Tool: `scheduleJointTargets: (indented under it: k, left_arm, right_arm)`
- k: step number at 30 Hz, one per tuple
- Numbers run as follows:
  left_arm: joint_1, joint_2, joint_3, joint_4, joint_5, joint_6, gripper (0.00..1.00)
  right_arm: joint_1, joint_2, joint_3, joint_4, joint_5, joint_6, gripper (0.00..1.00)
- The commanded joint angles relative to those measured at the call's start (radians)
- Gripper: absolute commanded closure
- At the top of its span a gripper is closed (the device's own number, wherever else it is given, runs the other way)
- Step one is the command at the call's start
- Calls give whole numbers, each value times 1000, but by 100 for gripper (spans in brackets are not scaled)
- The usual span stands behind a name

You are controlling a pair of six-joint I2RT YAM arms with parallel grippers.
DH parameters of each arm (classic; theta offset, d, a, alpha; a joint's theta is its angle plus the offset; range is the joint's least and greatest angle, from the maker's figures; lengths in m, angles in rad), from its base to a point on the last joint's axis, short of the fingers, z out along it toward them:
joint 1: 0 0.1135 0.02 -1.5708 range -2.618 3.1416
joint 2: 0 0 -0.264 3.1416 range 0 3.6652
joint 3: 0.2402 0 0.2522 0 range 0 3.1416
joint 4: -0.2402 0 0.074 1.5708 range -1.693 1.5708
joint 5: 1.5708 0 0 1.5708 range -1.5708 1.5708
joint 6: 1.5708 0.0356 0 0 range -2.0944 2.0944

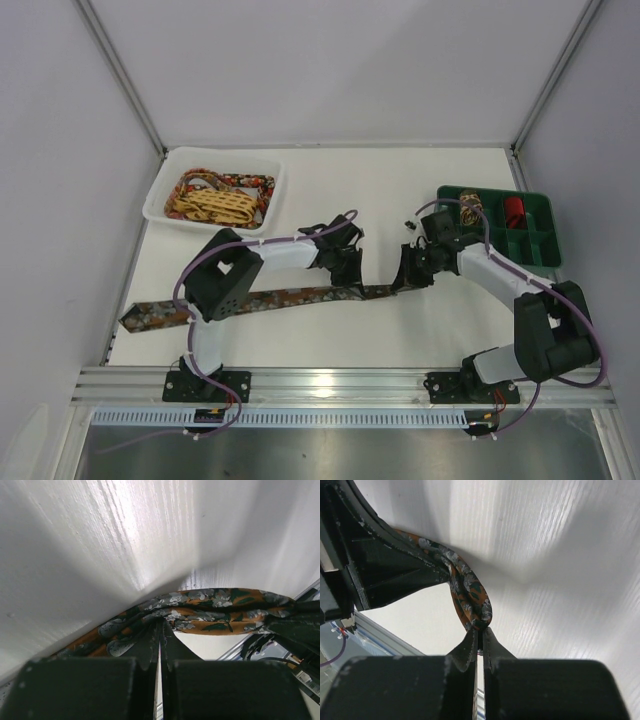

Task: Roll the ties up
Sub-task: Roll the tie

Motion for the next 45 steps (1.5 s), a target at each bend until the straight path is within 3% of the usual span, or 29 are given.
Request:
scheduleJointTargets:
  k: [1,10,28,32,38,45]
  left_arm:
    - [-10,28,19,-35,-25,32,100]
    - [-42,5,49,-29,-47,-3,99]
    - [-42,40,68,-40,-50,-11,100]
    - [-41,28,103,-104,-97,-19,100]
    - [-39,3,132,-215,-158,-31,89]
    - [-31,-76,120,-278,-237,0,88]
  right_arm:
    - [13,-44,45,-116,35,40,100]
    - [62,-57,100,-240,87,68,100]
    - [182,97,217,-128,37,178,100]
    - [191,126,226,-122,41,181,100]
    - [197,146,238,-126,49,175,100]
    - [199,144,252,-154,63,152,100]
